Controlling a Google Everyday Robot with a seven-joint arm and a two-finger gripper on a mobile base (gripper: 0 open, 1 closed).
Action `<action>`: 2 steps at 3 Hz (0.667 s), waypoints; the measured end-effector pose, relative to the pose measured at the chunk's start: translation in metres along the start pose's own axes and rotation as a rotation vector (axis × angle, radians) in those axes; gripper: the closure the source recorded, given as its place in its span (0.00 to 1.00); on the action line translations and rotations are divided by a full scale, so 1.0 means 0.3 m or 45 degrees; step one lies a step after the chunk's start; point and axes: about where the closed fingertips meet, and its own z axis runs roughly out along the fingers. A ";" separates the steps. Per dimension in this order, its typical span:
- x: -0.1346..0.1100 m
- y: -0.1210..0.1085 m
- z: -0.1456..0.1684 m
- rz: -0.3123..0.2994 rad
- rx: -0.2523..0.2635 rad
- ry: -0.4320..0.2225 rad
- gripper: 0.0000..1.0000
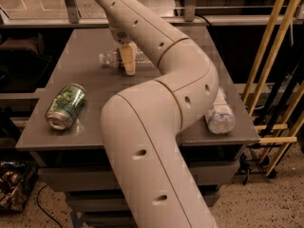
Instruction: Place water bottle upright
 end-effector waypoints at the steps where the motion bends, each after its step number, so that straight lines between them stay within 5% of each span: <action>1: 0.005 0.000 -0.005 0.003 0.001 0.001 0.61; 2: 0.009 0.000 -0.011 0.005 0.000 0.001 0.62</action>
Offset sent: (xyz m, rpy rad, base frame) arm -0.0408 -0.0043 0.0721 0.0692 0.0697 0.0027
